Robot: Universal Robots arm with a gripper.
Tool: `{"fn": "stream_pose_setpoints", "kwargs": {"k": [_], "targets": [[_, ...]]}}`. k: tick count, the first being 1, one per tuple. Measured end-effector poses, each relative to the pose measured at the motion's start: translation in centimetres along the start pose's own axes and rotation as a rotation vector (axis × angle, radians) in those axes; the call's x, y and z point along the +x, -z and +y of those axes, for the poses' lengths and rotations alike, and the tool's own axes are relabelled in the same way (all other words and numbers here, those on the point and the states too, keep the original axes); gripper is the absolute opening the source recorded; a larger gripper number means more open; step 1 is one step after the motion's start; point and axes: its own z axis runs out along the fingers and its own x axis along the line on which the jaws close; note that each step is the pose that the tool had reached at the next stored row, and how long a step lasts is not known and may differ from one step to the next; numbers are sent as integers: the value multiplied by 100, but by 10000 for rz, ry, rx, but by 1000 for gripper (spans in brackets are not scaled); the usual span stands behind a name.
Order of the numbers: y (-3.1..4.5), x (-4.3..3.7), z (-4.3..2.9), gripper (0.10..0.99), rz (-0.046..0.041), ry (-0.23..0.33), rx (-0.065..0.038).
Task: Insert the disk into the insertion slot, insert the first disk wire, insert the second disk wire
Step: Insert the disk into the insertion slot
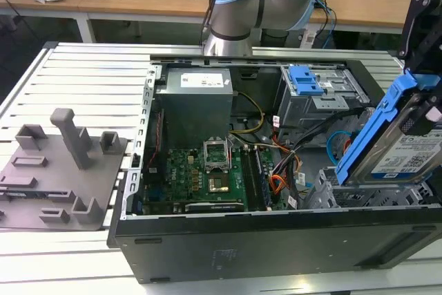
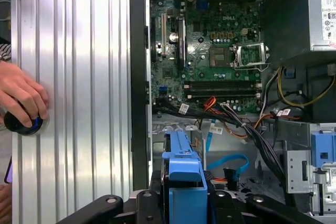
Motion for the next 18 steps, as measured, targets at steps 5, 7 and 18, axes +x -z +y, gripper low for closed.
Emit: {"fn": "stream_pose_setpoints", "kwargs": {"k": [5, 7, 18], "targets": [[-58, 0, -2, 365, -1, 0, 0], [-81, -1, -4, 365, -1, 0, 0], [-84, -498, 1, 365, 0, 0, 0]]}}
